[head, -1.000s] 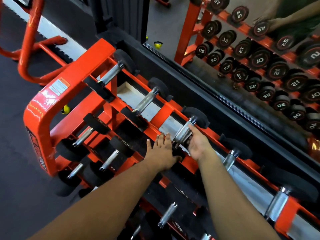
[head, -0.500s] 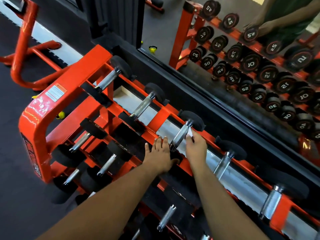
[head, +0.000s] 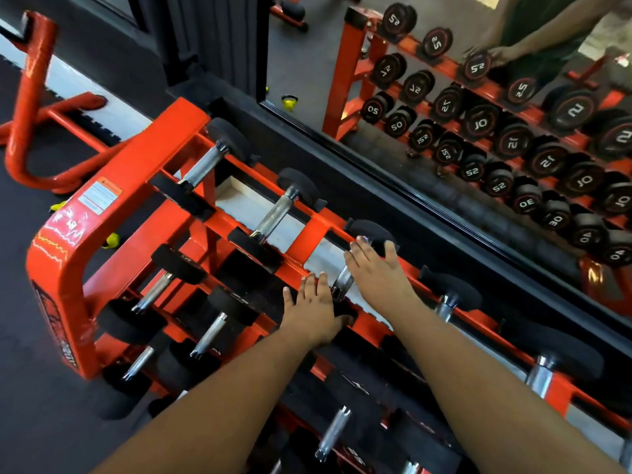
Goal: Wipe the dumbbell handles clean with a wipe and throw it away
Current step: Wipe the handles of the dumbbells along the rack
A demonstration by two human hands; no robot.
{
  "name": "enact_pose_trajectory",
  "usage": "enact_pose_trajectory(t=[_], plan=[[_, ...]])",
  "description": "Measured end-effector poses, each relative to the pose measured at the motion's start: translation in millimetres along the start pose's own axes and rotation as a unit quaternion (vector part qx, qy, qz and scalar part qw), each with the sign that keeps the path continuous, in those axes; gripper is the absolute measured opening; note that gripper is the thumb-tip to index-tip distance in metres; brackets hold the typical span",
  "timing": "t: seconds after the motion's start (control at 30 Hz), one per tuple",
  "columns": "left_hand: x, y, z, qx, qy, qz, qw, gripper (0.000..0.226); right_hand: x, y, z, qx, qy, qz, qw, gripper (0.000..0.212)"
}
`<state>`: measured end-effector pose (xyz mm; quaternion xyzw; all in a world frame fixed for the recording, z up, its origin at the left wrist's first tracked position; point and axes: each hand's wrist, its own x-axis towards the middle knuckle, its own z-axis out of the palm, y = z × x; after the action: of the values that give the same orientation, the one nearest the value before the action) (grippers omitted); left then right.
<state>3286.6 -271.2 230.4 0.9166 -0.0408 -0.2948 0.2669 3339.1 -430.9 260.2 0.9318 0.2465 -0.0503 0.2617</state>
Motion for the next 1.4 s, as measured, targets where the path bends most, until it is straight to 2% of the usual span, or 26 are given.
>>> enact_pose_trajectory(t=[0.13,0.23,0.3,0.37,0.43,0.5,0.67,0.77,0.87,0.93,1.0,1.1,1.2,1.3,1.33,1.4], plan=[[2,-2,2,-0.006,0.008,0.004,1.000,0.102,-4,-14,-1,0.058,0.008,-0.067,0.996,0.051],[2,-2,3,-0.017,0.015,0.009,1.000,0.103,-28,-11,21,0.130,0.027,-0.131,0.983,0.058],[2,-3,3,-0.010,0.015,0.009,1.000,0.103,-39,-3,32,0.136,0.042,-0.144,0.979,0.064],[2,-3,3,0.002,0.012,0.009,1.000,0.104,-40,4,32,0.122,0.036,-0.117,0.985,0.071],[3,-3,3,0.004,0.009,0.010,1.000,0.105,-35,1,26,0.128,0.006,-0.053,0.990,0.074],[3,-4,4,0.001,0.014,0.009,1.000,0.106,-29,-12,19,0.137,0.014,-0.009,0.990,0.070],[2,-3,5,-0.024,0.019,0.013,0.999,0.109,-35,-36,26,0.148,0.049,-0.007,0.988,0.063],[0,-4,5,-0.014,0.028,0.021,0.999,0.109,-52,-36,26,0.173,0.071,0.027,0.982,0.050],[-3,-4,7,-0.019,0.039,0.030,0.999,0.109,-73,-32,26,0.247,0.075,0.072,0.963,0.043],[-6,-5,8,-0.023,0.041,0.034,0.998,0.108,-91,-29,19,0.330,0.077,0.128,0.932,0.043],[-12,-6,8,-0.026,0.045,0.034,0.998,0.107,-109,-29,12,0.386,0.114,0.186,0.896,0.041],[-33,-2,15,-0.037,0.058,0.037,0.997,0.107,-147,-31,1,0.491,0.192,0.278,0.803,0.041],[-54,4,30,-0.031,0.074,0.039,0.996,0.108,-175,-32,8,0.588,0.200,0.344,0.705,0.037],[-78,16,47,-0.018,0.083,0.030,0.996,0.108,-210,-37,29,0.681,0.204,0.372,0.597,0.035],[-87,20,52,-0.019,0.082,0.025,0.996,0.107,-221,-38,34,0.700,0.203,0.377,0.571,0.033],[-111,33,67,-0.022,0.084,0.015,0.996,0.105,-250,-39,39,0.723,0.201,0.374,0.545,0.031]])
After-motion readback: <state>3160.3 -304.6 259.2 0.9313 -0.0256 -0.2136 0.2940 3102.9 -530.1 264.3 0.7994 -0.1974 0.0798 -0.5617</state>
